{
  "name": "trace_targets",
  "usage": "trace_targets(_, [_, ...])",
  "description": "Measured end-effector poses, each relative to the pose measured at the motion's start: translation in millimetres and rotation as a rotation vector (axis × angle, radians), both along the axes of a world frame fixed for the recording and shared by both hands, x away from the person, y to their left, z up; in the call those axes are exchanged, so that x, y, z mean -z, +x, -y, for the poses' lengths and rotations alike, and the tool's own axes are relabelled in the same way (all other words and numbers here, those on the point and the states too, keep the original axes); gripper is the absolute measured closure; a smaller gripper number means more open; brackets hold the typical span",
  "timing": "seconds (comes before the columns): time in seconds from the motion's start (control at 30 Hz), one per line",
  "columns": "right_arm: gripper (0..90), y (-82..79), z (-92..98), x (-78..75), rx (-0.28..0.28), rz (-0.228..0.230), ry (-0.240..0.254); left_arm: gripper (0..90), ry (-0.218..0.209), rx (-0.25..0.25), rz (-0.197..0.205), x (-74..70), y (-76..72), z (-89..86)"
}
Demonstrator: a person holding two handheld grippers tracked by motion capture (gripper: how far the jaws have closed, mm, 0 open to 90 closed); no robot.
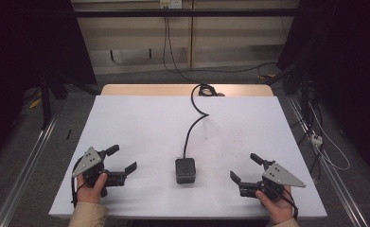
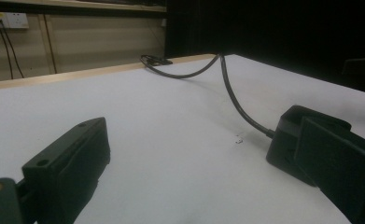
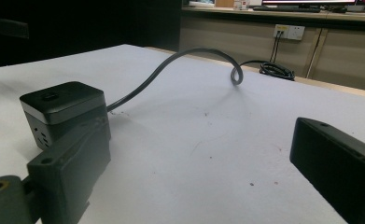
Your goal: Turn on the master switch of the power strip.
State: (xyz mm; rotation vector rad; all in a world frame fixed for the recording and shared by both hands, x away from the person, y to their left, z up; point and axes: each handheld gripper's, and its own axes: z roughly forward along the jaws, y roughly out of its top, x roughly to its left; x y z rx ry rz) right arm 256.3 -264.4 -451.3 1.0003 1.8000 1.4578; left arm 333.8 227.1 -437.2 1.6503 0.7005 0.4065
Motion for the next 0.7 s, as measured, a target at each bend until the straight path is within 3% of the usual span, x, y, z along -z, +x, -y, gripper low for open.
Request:
trace_targets(0.4, [4.4,-0.4,0.0,0.0,-0.002,0.001,-0.002,3.4,-0.049,0.044,-0.007,-5.3,1.8,13.3])
trace_targets(0.7, [4.4,-0.2,-1.5,-0.2,-0.006,0.002,-0.001,3.6,-0.025,0.084,-0.012,-6.3,2.2,27.4])
